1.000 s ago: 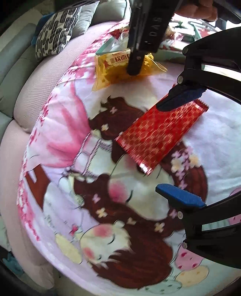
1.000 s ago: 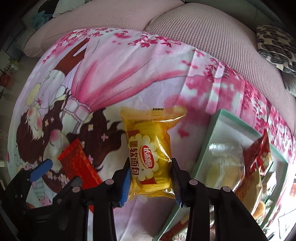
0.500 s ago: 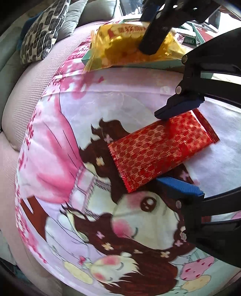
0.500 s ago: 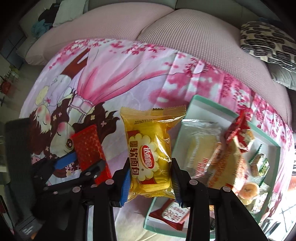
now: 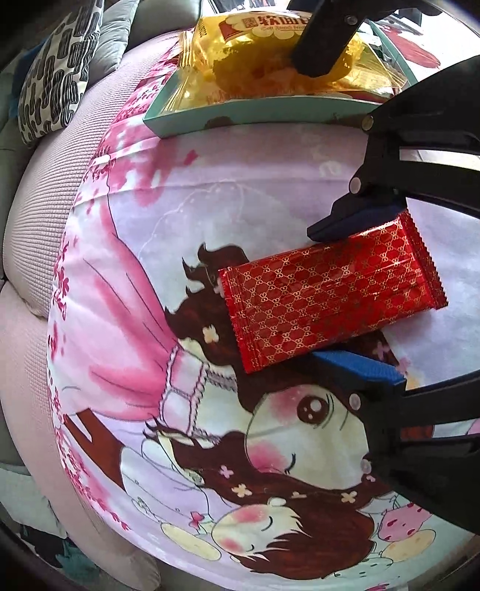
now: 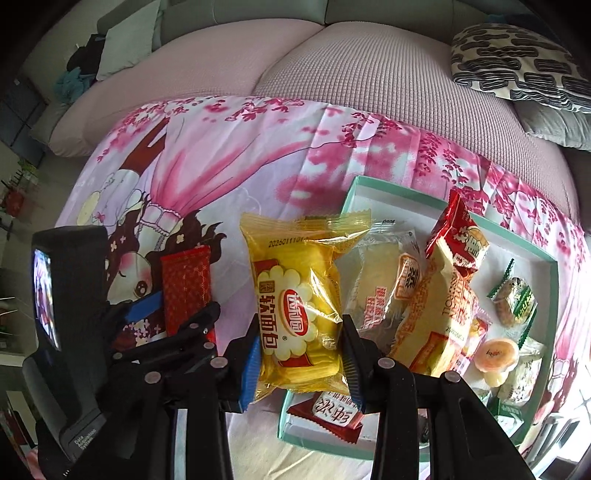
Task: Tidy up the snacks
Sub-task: 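Lift and carry the yellow bread bag and red foil bar over the tray with both tools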
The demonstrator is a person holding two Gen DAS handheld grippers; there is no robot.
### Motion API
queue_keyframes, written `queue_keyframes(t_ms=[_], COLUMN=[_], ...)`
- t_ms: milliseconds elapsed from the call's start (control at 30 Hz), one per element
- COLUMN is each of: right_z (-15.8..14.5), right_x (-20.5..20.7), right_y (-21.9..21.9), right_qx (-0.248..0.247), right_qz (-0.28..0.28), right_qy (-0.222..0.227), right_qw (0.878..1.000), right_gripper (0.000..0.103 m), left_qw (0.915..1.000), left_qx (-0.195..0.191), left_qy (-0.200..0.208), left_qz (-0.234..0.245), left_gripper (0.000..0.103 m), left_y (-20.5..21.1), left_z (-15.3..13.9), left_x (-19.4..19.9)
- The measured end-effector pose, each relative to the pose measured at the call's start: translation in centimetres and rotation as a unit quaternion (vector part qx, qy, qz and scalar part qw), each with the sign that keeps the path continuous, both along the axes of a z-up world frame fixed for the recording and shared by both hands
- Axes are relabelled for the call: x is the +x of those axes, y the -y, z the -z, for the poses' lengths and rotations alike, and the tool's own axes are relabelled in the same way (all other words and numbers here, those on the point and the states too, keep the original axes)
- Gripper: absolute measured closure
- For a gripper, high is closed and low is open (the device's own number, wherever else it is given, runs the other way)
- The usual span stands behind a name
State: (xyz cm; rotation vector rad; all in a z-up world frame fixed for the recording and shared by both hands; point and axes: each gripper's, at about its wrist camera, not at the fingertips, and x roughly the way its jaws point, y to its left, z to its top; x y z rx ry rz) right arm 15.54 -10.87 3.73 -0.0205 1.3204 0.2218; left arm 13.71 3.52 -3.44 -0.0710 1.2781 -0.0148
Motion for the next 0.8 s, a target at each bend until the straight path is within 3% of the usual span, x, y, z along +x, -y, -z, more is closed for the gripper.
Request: queue_keyframes(t_ms=[500, 800], right_z=[1.0, 4.4], right_x=[-4.0, -7.2], right_y=[-2.8, -3.8], right_qx=[0.03, 0.047], right_qz=[-0.009, 0.014], right_qy=[0.012, -0.024], right_qw=[0.999, 0.999], right_gripper=[0.062, 0.062], left_qw=[0.9998, 0.9977], left_qx=[0.019, 0.018], left_qy=[0.005, 0.003], left_qz=[0.003, 0.065], left_gripper=[0.045, 0.045], left_y=[-6.7, -5.0], left_z=[0.4, 0.9], left_x=[-4.0, -7.3])
